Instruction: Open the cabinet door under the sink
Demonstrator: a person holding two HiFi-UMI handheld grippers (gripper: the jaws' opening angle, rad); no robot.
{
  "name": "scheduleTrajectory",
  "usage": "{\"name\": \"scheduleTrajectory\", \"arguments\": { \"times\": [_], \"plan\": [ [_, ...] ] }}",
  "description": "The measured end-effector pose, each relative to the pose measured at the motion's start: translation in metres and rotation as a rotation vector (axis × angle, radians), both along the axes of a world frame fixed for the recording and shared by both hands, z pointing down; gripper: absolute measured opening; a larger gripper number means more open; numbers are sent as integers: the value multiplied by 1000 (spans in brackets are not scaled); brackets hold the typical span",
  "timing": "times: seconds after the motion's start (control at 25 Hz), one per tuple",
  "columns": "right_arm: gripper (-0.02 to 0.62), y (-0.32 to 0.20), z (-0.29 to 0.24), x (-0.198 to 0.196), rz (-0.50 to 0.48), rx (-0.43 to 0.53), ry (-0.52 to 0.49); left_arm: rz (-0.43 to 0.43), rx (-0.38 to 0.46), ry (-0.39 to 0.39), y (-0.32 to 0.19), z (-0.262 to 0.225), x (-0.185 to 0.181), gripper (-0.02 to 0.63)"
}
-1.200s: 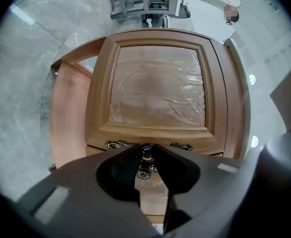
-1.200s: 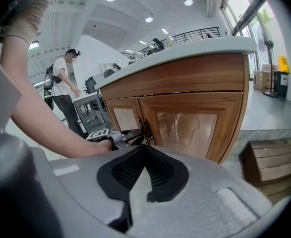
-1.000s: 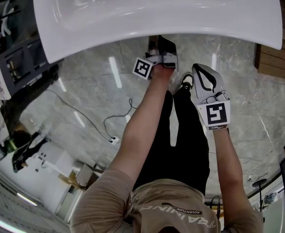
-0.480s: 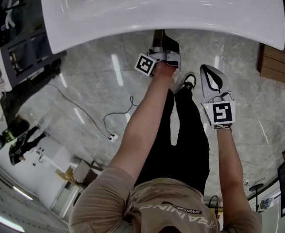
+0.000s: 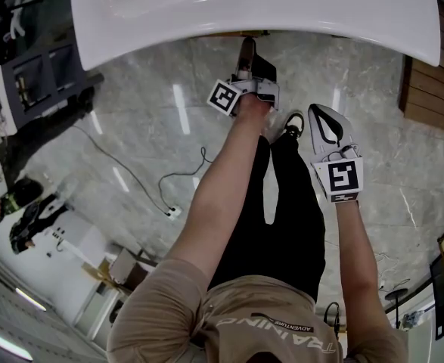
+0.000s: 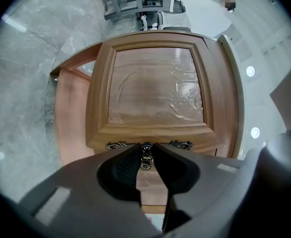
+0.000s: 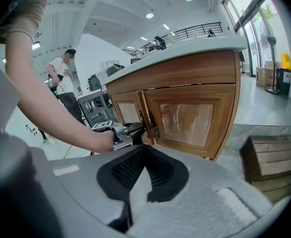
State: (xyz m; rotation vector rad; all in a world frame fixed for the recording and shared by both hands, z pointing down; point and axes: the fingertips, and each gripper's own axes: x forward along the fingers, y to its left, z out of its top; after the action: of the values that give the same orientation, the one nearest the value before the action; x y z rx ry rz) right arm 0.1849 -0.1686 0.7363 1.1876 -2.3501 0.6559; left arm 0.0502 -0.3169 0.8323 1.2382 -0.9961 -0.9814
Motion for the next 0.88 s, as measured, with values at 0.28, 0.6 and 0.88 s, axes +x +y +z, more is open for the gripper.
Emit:
{"name": "scheduleTrajectory", "arguments": {
  "times": [0.28,0.6,0.88],
  "plan": [
    [3,6,2,6,41,-22,-3,70,13,-1,14,1,-1,98],
    [3,16,1,-11,29,-1,25,179,55,-17,35,1,-6,98],
    [3,37,-8,-43,38,-10,35,250,36,10,61,-1,-23,98]
  ]
}}
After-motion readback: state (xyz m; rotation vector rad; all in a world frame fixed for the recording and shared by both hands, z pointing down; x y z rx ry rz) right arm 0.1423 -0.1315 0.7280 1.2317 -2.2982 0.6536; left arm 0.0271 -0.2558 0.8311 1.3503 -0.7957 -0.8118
